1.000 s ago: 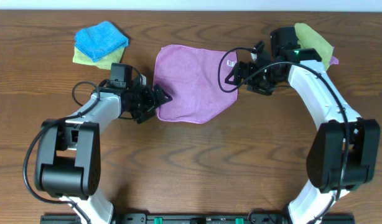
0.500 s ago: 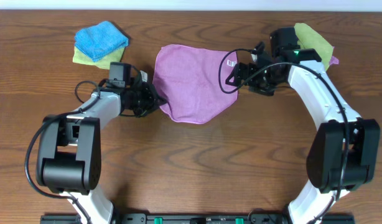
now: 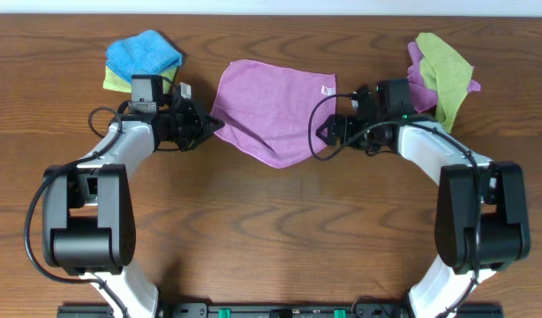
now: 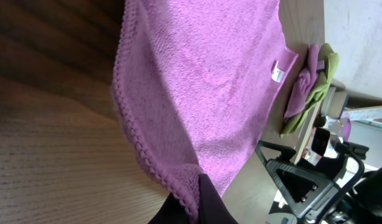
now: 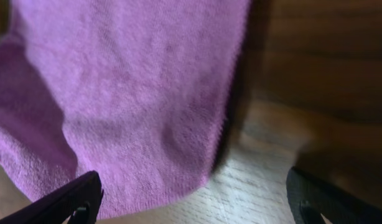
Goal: Fold the cloth
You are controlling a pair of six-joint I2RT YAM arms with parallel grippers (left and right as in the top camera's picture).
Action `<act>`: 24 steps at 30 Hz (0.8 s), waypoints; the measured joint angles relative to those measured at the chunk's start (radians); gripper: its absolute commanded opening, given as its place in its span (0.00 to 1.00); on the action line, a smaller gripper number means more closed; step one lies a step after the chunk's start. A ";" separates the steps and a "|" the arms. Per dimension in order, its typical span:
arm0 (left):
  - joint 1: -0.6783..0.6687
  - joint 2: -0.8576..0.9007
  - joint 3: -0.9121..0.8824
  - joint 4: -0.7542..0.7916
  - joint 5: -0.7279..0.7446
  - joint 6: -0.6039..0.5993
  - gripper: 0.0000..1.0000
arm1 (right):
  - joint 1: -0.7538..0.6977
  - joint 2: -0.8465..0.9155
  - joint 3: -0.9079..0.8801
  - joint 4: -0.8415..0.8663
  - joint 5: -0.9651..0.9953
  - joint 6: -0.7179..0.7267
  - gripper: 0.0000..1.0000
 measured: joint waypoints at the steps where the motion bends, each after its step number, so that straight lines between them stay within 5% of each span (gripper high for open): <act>1: 0.000 0.000 0.003 0.000 0.003 -0.001 0.06 | 0.000 0.000 -0.013 0.027 -0.009 0.003 0.95; 12: 0.000 0.000 0.018 0.000 0.006 -0.023 0.06 | 0.067 0.014 -0.052 0.227 -0.037 0.037 0.95; 24: 0.000 0.000 0.018 0.000 0.006 -0.027 0.06 | 0.083 0.057 -0.049 0.259 -0.150 0.082 0.92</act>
